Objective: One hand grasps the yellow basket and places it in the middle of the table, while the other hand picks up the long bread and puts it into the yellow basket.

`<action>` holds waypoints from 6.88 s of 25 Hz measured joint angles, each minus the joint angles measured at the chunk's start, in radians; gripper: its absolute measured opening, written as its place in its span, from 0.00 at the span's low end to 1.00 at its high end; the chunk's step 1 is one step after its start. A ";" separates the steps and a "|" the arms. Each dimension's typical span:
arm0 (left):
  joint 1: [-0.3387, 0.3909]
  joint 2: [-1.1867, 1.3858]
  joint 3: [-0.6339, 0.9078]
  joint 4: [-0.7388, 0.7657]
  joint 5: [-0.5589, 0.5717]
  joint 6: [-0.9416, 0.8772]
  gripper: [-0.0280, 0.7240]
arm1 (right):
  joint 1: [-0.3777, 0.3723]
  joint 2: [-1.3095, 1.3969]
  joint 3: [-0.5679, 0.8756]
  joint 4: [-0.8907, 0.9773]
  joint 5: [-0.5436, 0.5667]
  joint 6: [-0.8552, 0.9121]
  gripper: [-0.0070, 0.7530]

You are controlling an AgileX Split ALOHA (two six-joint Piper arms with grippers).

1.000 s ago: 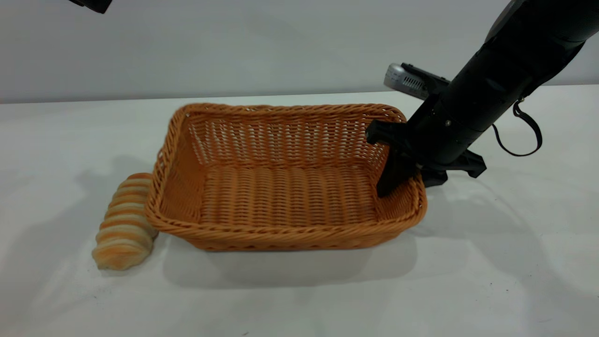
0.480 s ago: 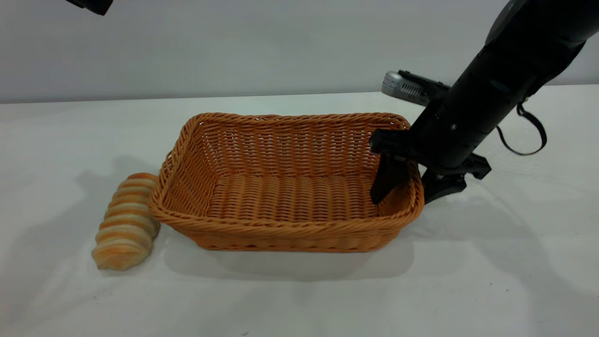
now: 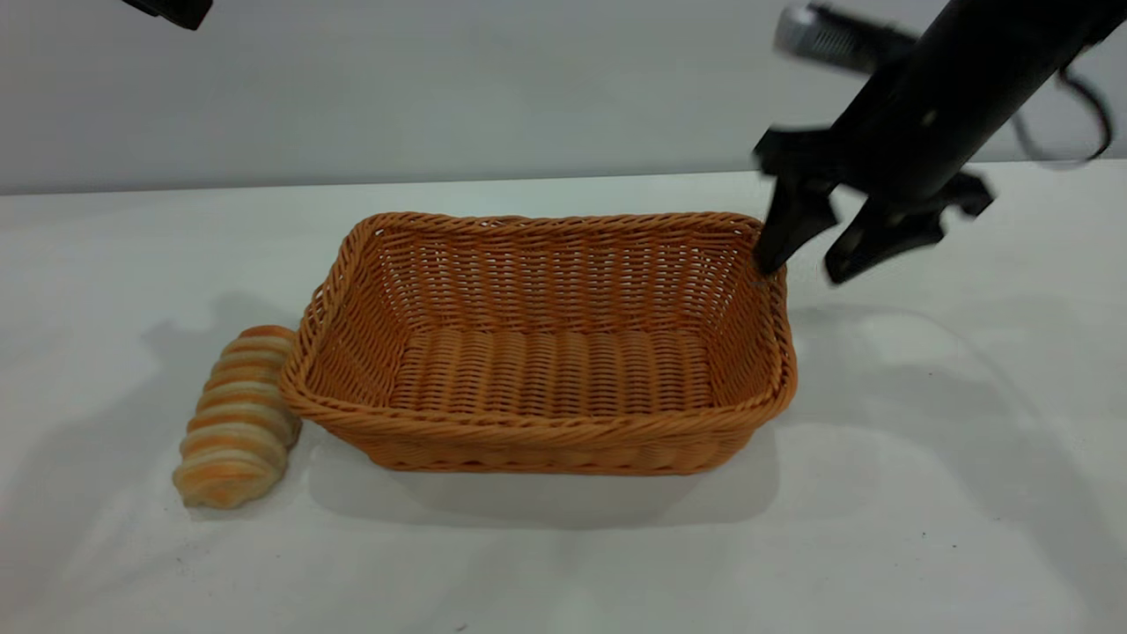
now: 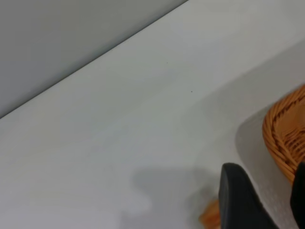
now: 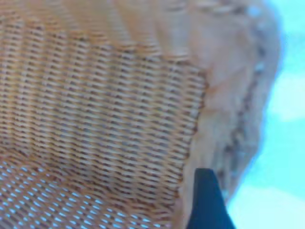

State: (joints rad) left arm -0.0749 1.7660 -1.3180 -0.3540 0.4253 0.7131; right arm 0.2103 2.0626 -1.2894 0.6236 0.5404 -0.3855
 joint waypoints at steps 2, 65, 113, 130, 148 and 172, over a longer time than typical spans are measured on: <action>0.000 0.000 0.000 0.000 0.001 0.000 0.49 | -0.008 -0.053 0.001 -0.058 0.013 0.004 0.64; 0.154 0.297 -0.006 -0.155 0.228 -0.030 0.49 | -0.009 -1.974 0.796 -0.536 0.604 0.295 0.62; 0.156 0.346 -0.016 -0.361 0.175 0.241 0.06 | -0.009 -1.974 0.811 -0.535 0.588 0.344 0.55; -0.084 0.118 -0.023 -0.406 0.370 0.489 0.06 | -0.009 -1.974 0.811 -0.535 0.587 0.343 0.49; -0.269 0.507 -0.500 -0.097 0.532 0.263 0.06 | -0.009 -1.974 0.811 -0.535 0.585 0.340 0.40; -0.274 0.386 -0.574 -0.045 0.581 0.069 0.68 | -0.009 -1.974 0.811 -0.535 0.584 0.340 0.40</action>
State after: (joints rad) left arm -0.3489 2.1524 -1.8916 -0.3988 1.0062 0.7819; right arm 0.2015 0.0882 -0.4779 0.0886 1.1242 -0.0454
